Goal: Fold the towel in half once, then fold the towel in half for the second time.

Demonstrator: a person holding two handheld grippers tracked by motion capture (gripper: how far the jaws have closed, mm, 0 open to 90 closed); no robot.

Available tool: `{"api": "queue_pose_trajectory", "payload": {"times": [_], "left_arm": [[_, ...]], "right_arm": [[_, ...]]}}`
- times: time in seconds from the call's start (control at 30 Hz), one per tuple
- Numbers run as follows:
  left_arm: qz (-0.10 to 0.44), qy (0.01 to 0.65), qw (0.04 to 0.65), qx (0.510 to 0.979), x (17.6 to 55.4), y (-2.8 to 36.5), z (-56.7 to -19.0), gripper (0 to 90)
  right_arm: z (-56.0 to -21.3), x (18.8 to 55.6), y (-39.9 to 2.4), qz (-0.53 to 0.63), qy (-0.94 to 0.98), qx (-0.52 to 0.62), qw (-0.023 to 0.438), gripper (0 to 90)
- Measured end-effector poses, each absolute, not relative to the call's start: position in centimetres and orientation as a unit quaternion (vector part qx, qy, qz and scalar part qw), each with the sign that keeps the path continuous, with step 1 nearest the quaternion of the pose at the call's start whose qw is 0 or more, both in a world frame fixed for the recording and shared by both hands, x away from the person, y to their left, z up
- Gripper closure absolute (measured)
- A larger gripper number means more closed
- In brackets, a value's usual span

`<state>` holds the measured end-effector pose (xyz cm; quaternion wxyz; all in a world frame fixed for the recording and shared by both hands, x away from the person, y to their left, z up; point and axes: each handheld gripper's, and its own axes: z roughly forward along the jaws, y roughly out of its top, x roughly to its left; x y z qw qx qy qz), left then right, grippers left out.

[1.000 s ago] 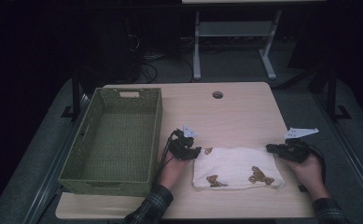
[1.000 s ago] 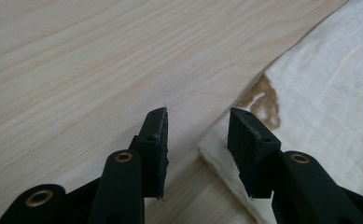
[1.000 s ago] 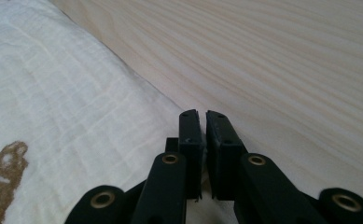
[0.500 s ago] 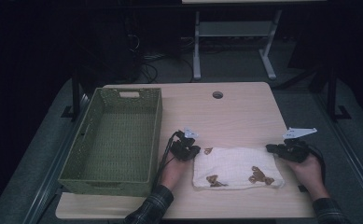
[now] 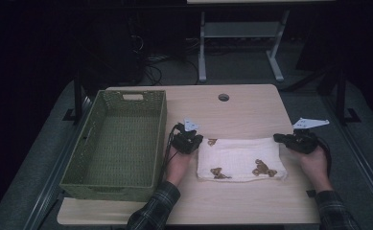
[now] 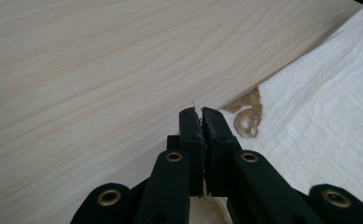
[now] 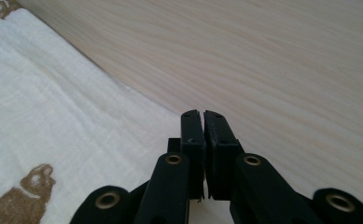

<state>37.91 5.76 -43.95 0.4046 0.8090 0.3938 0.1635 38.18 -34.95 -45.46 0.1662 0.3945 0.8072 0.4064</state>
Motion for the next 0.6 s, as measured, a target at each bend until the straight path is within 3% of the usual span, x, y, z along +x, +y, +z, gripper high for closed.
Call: {"api": "queue_pose_trajectory", "payload": {"times": [0.6], "left_arm": [[0.161, 0.389, 0.417, 0.805, 36.3, 6.2, -43.0, 87.4]], "right_arm": [[-44.3, 37.1, -35.1, 0.432, 0.800, 0.383, 0.164, 87.0]]}}
